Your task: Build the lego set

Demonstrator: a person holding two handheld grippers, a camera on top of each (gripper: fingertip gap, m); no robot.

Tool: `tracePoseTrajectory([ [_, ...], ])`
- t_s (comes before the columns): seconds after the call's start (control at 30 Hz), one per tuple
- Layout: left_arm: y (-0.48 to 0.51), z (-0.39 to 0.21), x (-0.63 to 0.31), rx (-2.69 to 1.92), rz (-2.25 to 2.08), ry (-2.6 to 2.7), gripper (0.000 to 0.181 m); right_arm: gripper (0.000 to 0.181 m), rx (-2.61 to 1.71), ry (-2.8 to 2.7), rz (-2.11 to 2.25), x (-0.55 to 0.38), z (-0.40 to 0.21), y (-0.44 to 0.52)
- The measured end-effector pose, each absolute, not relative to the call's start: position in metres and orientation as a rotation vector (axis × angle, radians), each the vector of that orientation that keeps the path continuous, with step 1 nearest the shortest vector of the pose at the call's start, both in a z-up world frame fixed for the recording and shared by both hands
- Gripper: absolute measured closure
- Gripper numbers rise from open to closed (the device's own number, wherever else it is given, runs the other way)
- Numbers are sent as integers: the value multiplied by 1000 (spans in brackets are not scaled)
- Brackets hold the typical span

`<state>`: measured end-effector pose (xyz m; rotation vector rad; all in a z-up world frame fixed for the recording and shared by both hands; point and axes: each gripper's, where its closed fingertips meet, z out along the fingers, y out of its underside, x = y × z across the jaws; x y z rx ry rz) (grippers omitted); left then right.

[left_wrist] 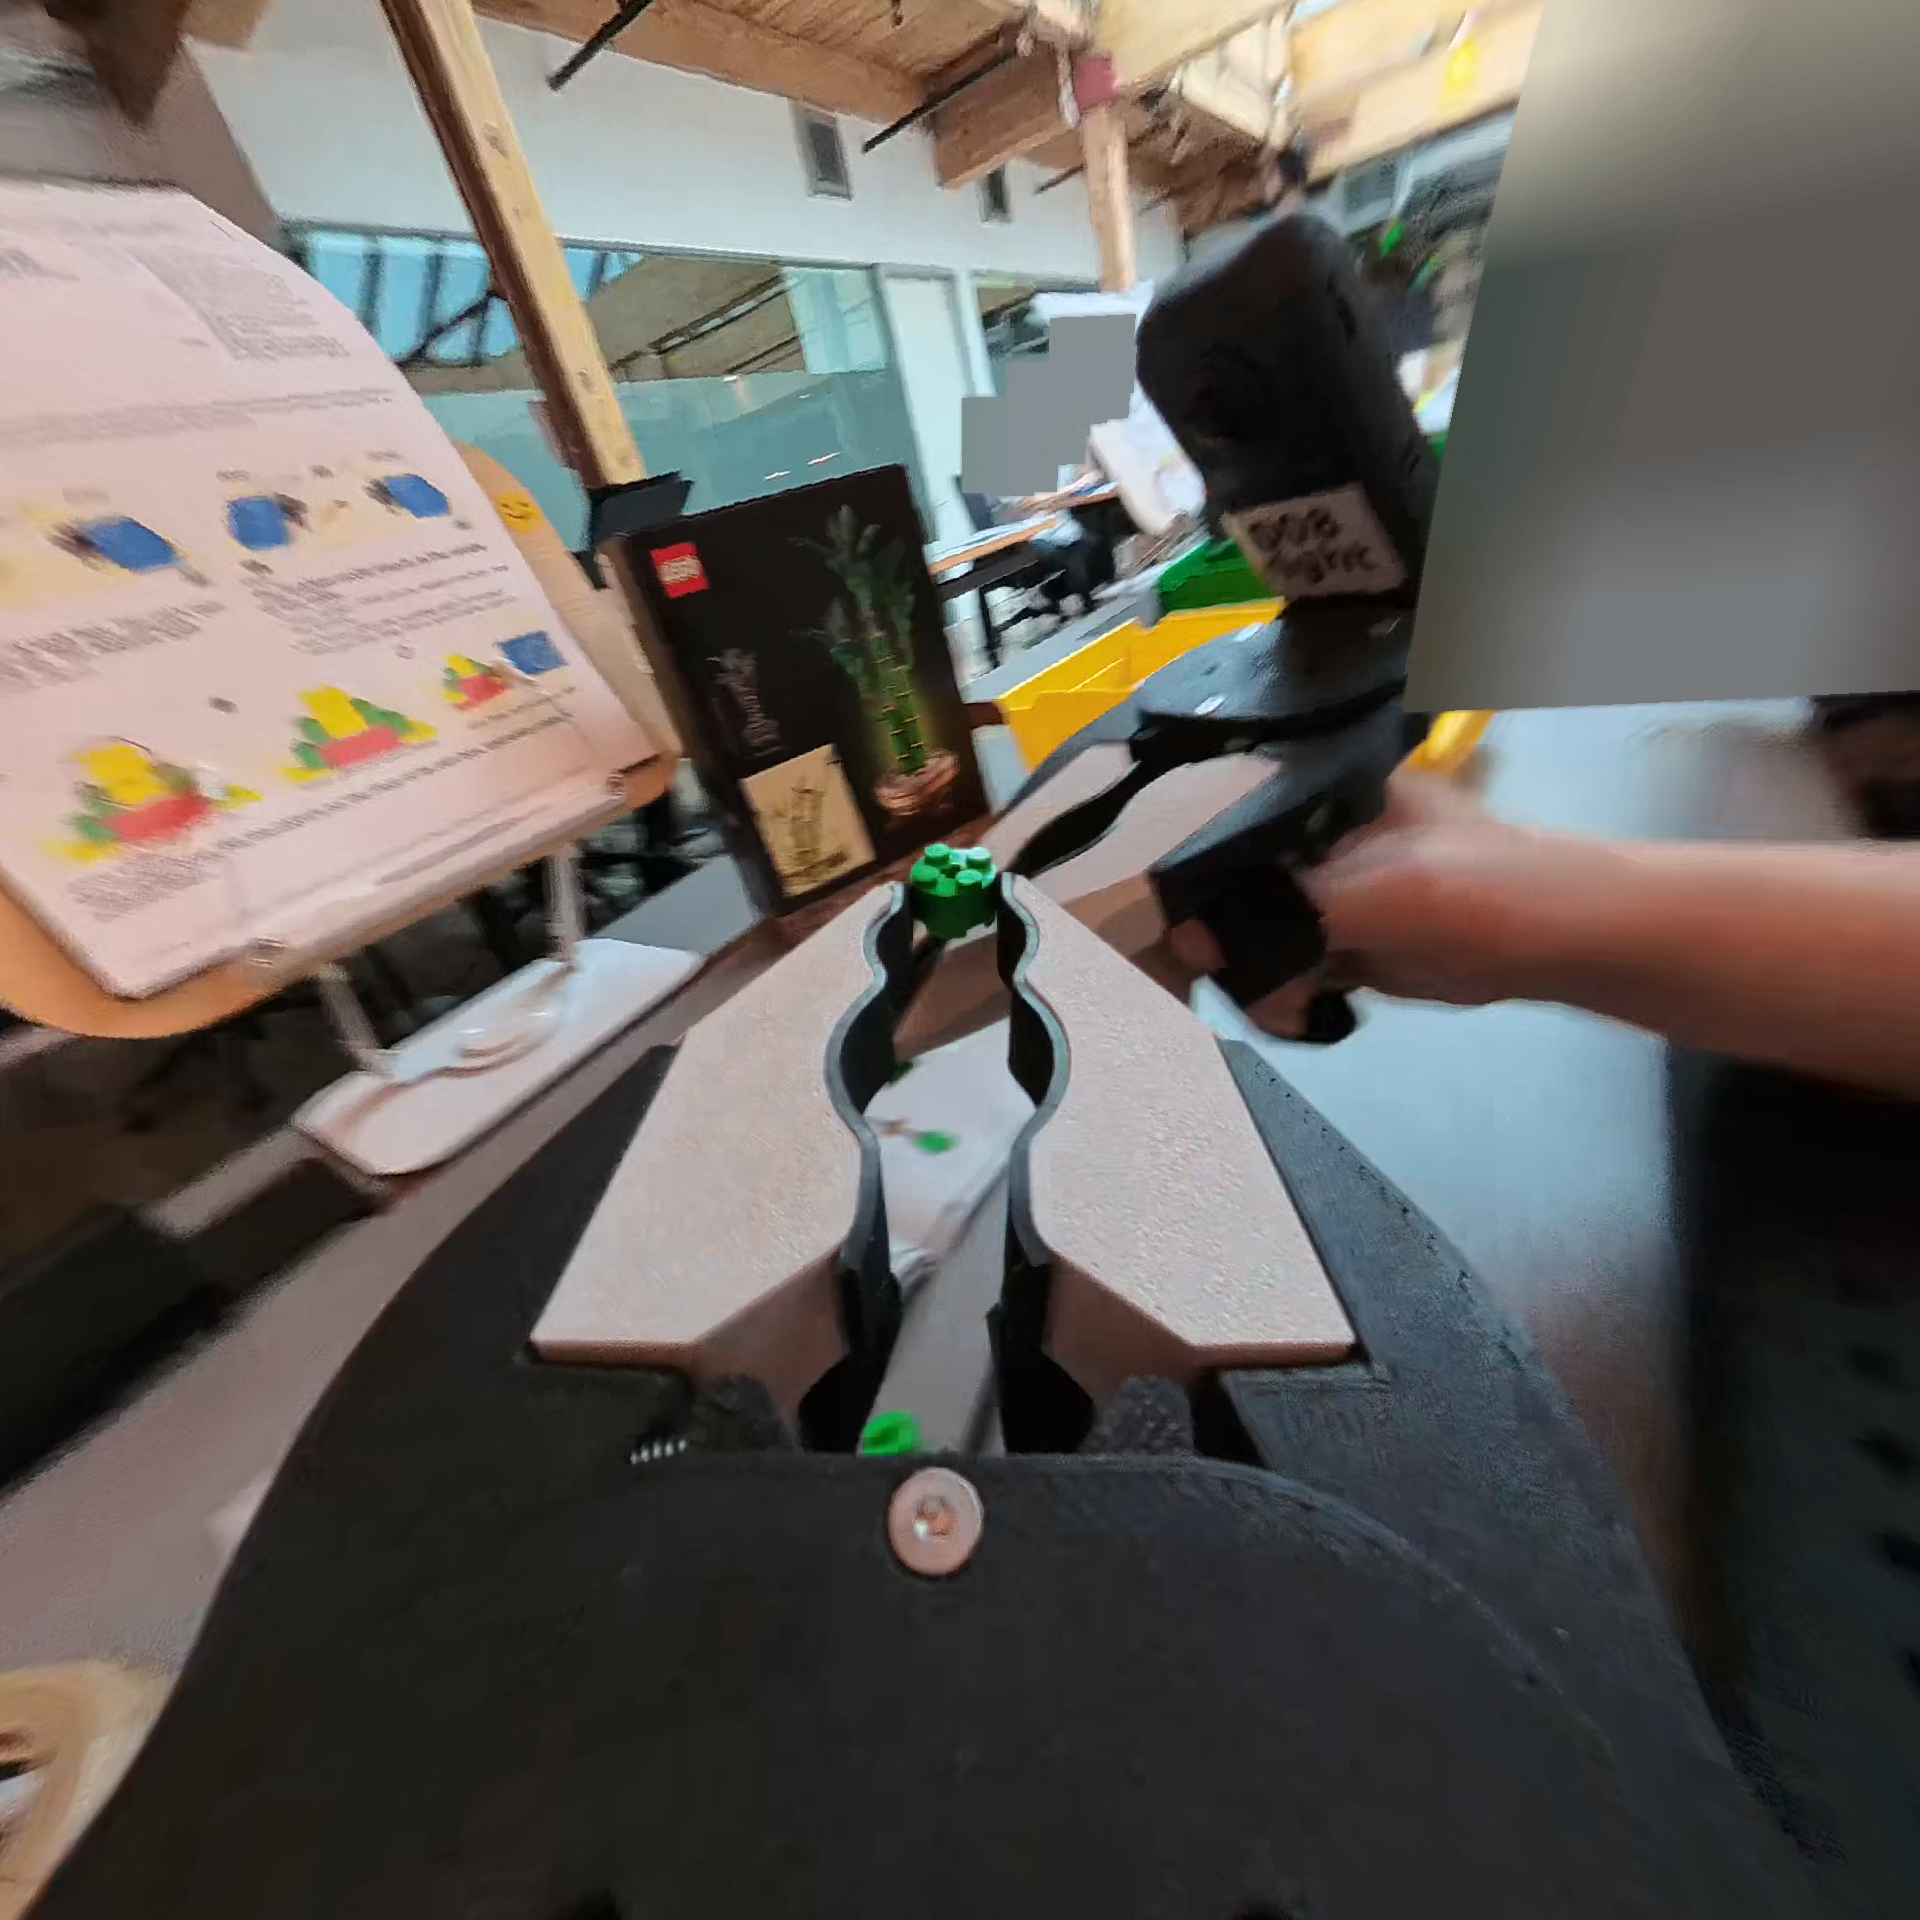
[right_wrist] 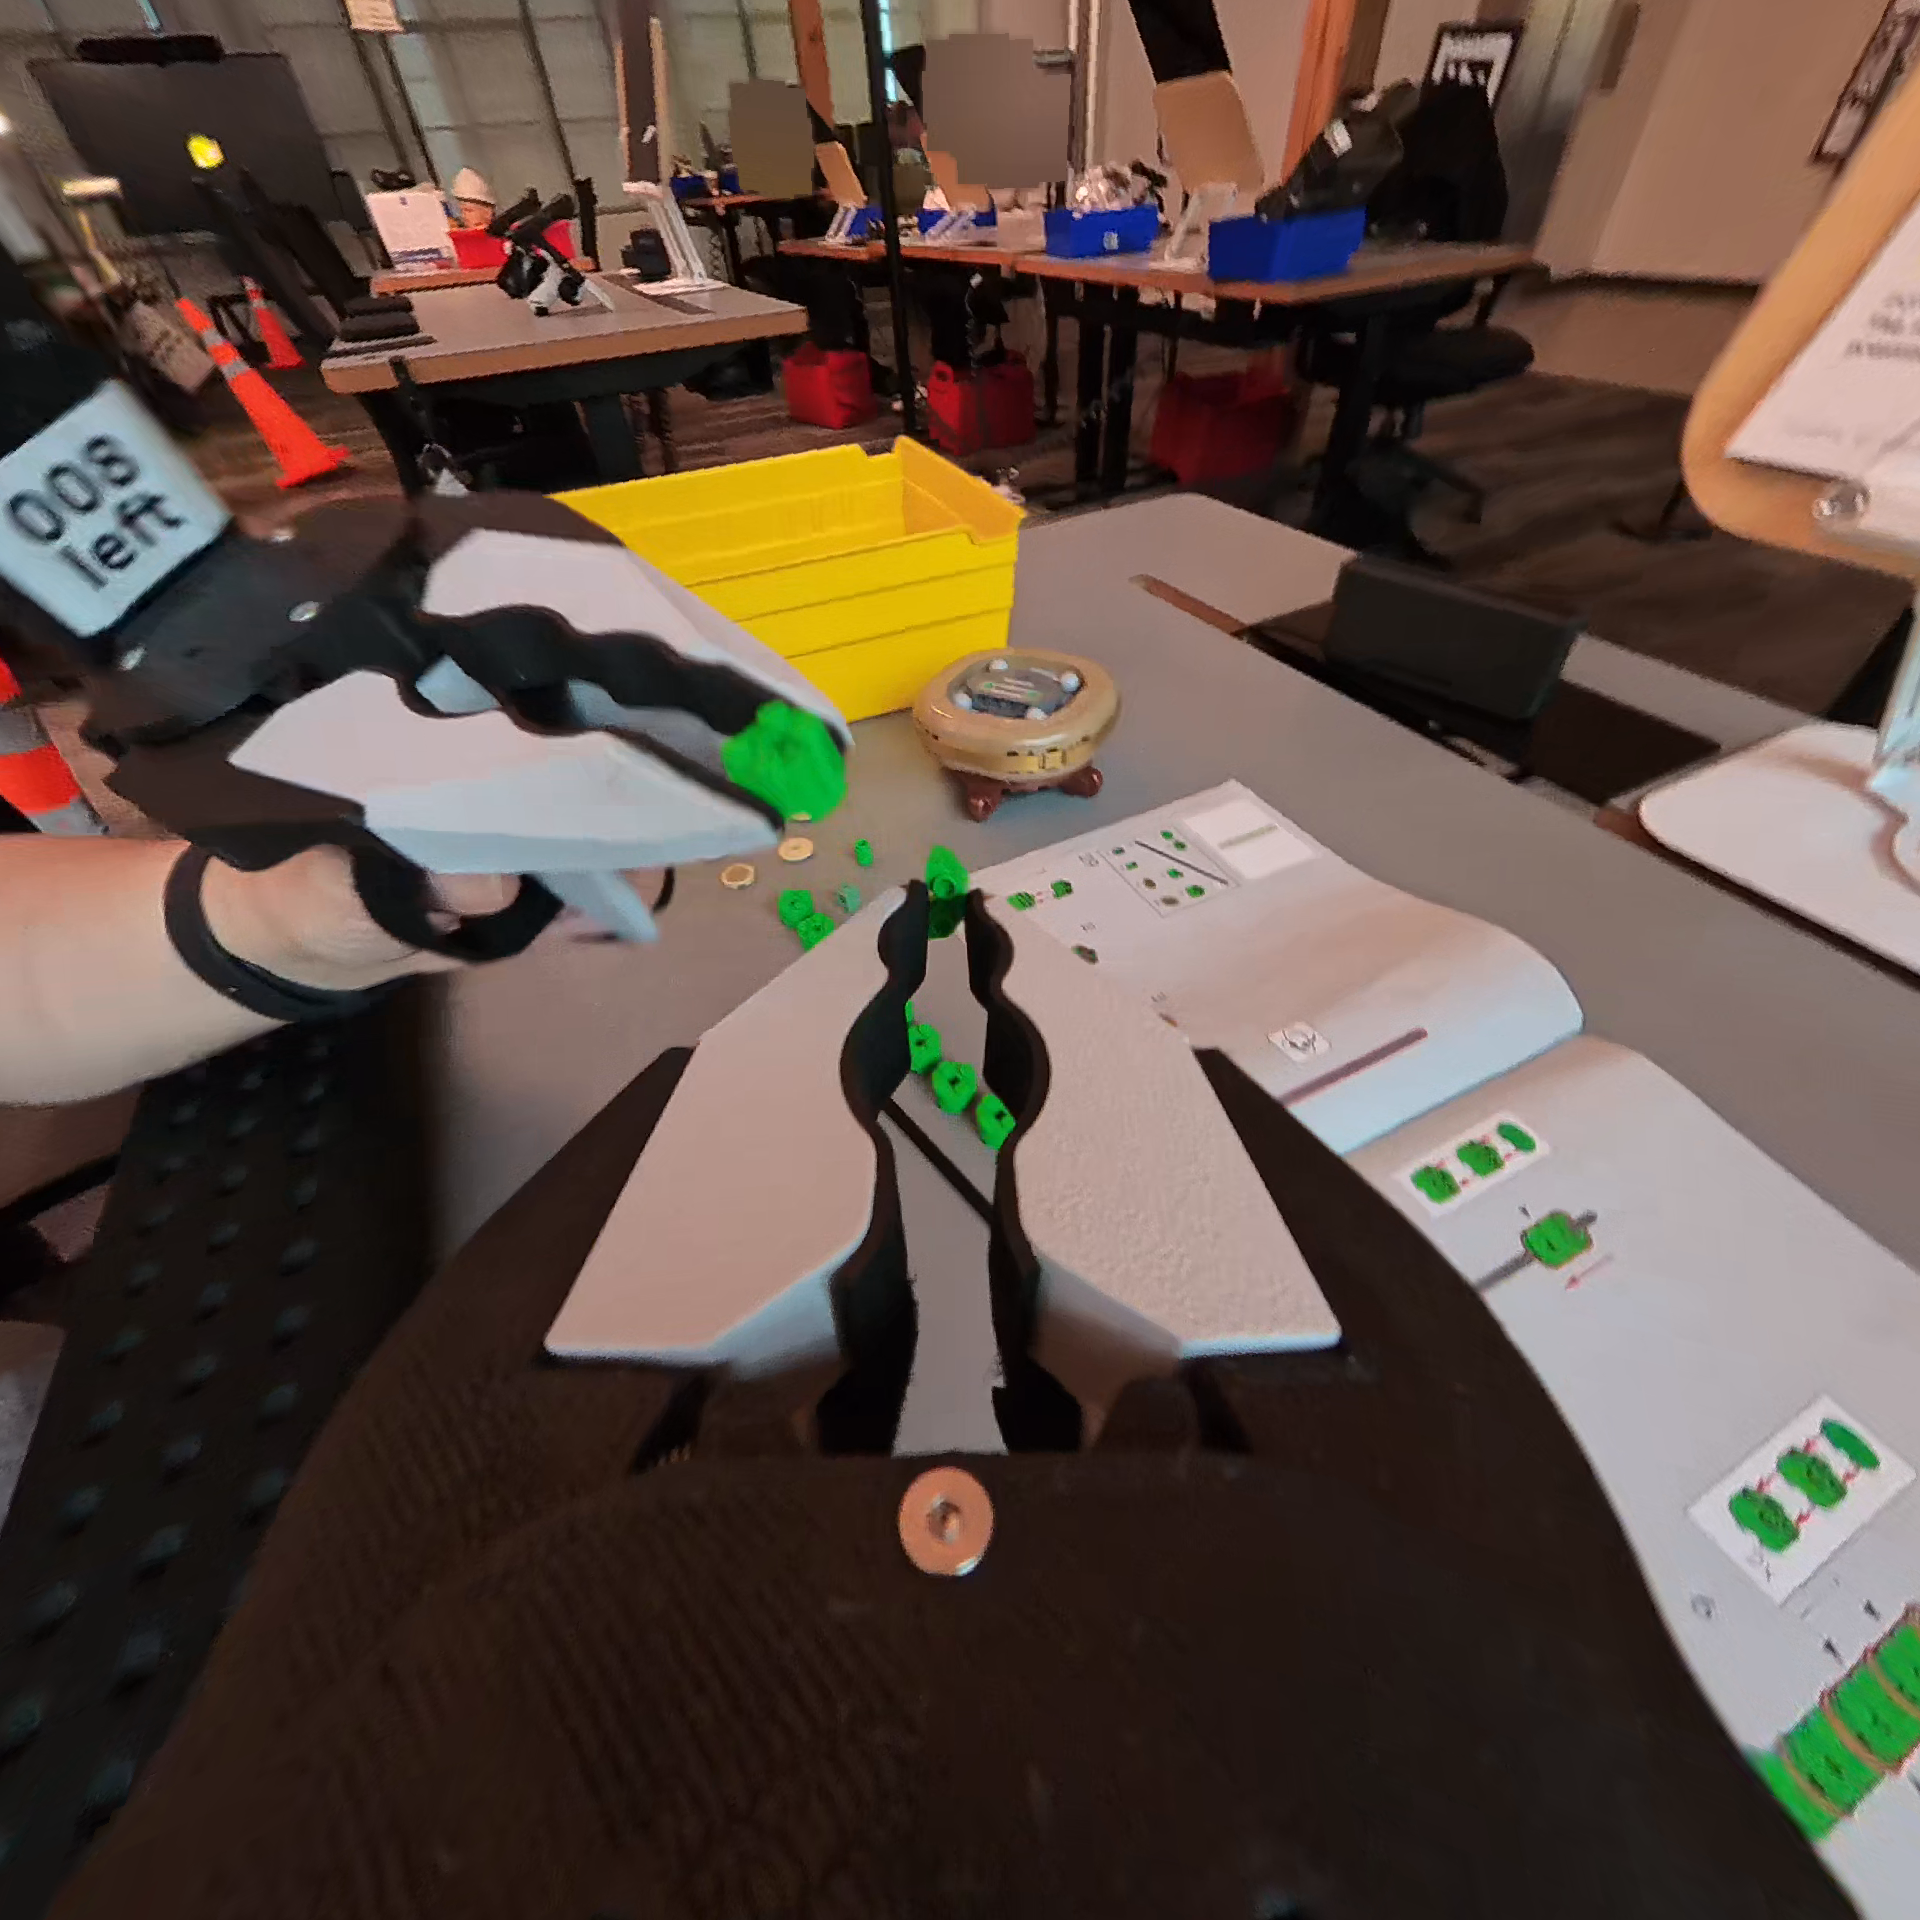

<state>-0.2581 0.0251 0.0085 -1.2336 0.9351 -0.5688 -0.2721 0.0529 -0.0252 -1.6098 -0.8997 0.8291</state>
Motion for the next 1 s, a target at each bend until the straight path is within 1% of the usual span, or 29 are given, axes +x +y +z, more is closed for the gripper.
tracePoseTrajectory([
  [0.13,61,-6,-284,-1148,-16,1092,167,176,-1687,-764,1047,-255,-19,63],
  [0.2,69,-23,-285,-1142,84,1151,167,176,-1705,-697,1206,-257,-17,61],
  [0.37,66,-52,-276,-1169,136,1239,167,176,-1766,-604,1397,-275,-33,56],
  [0.6,67,-70,-275,-1193,183,1296,167,176,-1821,-586,1231,-265,-46,69],
  [0.77,68,-78,-272,-1206,197,1330,167,176,-1924,-633,1125,-264,-69,72],
  [1.0,70,-84,-275,-1237,209,1344,167,176,-1938,-655,1148,-269,-74,70],
])
